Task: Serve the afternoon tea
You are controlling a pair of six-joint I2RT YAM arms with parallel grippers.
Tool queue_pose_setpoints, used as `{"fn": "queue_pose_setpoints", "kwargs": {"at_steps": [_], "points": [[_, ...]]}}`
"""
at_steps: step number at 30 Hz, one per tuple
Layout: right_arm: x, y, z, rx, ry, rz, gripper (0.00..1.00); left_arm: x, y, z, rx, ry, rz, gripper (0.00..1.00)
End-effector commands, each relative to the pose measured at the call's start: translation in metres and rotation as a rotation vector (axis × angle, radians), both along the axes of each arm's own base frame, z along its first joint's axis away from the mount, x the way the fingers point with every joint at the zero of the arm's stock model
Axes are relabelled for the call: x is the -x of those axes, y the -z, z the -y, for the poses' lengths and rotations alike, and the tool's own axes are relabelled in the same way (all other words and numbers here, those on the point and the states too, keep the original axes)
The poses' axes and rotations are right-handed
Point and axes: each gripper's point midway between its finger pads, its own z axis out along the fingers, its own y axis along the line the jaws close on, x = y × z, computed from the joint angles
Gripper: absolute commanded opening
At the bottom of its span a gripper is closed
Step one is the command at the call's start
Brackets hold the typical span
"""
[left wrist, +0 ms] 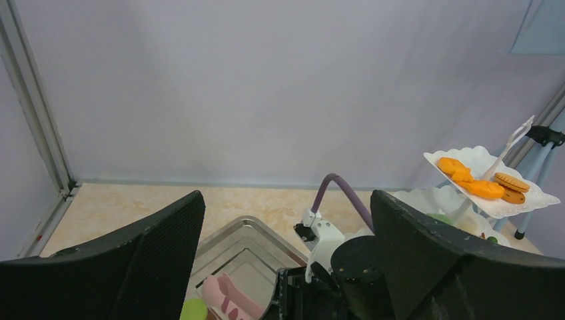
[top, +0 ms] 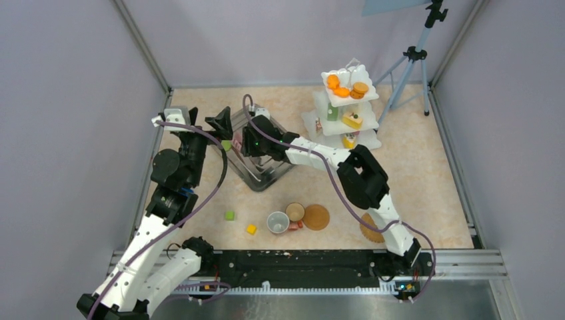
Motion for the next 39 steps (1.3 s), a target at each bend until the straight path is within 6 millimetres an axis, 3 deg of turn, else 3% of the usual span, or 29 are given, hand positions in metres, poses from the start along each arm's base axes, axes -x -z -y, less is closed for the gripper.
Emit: {"fn": "queue_pose_setpoints", "kwargs": {"at_steps": [1,17,39], "points": [[-0.002,-0.016,-0.016,0.032,-0.04,0.115,0.42,0.008,-0.025,-0.004,0.02,-0.005,0.066,0.99],[0.008,-0.01,-0.037,0.156,-0.146,0.23,0.42,0.009,-0.026,-0.006,0.021,-0.01,0.068,0.99],[0.023,-0.014,-0.043,0.22,-0.211,0.306,0.43,0.008,-0.025,-0.005,0.018,-0.011,0.067,0.99]]}}
